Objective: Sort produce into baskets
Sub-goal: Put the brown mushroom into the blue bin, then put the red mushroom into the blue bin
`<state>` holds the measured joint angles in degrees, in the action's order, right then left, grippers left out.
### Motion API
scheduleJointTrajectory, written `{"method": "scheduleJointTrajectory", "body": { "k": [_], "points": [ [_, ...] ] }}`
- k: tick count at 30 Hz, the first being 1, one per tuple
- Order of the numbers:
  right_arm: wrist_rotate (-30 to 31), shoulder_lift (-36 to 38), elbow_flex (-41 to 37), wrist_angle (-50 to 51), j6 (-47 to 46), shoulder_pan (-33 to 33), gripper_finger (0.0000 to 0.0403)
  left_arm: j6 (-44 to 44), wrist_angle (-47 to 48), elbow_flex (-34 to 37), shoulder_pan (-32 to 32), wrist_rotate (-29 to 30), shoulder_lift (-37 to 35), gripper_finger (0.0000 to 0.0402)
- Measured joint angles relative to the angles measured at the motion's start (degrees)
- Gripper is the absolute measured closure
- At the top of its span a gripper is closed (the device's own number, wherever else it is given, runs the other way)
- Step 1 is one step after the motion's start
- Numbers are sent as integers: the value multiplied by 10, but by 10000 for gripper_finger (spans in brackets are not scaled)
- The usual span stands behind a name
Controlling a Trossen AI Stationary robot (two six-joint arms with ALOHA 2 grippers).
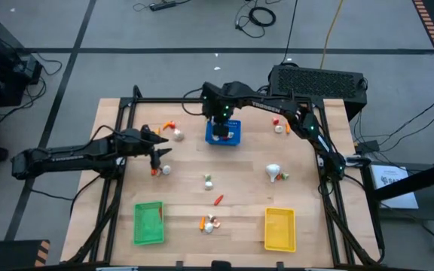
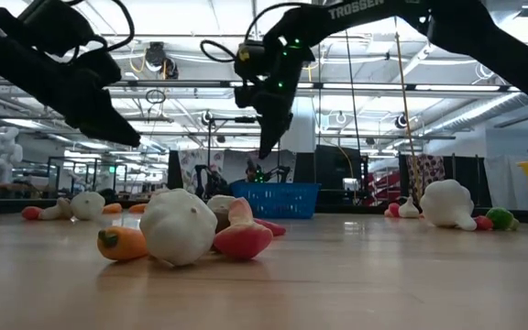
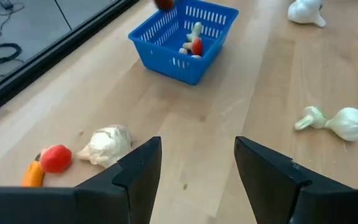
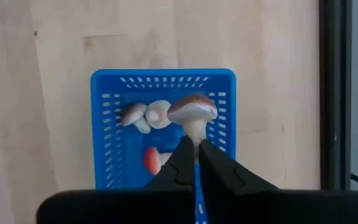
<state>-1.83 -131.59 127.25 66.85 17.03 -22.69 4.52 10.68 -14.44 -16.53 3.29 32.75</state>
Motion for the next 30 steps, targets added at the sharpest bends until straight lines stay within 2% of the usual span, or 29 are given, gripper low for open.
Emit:
{"method": "scheduleJointTrajectory", "body": {
  "k": [8, 22, 30],
  "points": [
    [-13, -2, -2, 46, -44, -18, 397, 40, 25, 0, 0, 0, -26, 192],
    [-12, -3, -2, 86, -69, -13, 322, 71, 25, 0, 1, 0, -25, 192],
    [-13, 30, -2, 91, -78, -2, 313, 87, 25, 0, 1, 0, -25, 192]
  ]
}}
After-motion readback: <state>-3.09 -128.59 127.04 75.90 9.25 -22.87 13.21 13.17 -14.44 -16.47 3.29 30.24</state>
